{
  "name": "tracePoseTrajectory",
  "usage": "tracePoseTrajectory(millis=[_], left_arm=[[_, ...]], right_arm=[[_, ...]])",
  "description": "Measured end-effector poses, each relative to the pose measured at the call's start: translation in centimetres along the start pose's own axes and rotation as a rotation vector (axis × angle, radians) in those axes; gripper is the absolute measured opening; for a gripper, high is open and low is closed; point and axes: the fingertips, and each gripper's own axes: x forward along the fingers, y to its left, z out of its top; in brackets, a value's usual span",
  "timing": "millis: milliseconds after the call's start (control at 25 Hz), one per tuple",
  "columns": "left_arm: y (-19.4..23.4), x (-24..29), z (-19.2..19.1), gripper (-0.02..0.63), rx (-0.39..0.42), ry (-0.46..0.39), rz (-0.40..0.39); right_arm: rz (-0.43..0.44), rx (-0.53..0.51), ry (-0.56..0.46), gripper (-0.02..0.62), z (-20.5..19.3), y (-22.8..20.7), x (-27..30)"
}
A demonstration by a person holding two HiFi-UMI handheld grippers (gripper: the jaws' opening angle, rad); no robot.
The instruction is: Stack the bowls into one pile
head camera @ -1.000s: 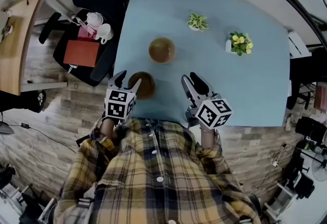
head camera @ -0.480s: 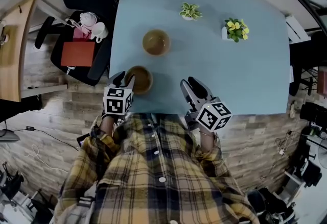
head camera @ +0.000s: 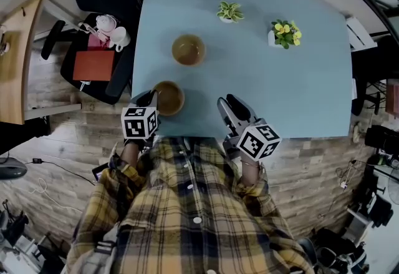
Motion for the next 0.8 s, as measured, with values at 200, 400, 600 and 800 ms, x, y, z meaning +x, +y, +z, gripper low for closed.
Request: tracePoseTrajectory(millis=[200,400,600,800], left_arm=[[0.2,-0.3,0.4,0.005,-0.011,-0.019,0.006],[0.2,-0.9,1.6,0.005,-0.005,-0.053,0.013],[-0.4,-1.7,4.1,0.005,0.055,-0.106,0.022],[-0.9,-2.7,7.9,0.005,0.062,-0.188,0.013]], right_arm=[[0.001,0.000,-0.001,0.150,0.1,0.1,0.2],[0.012,0.003,0.002,0.150,0.3,0.4,0.6],[0.023,-0.002,0.006,0.150,0.6,0.5,0.9],[0.018,0.001,0.005,0.150,0.6,0.4,1.0]])
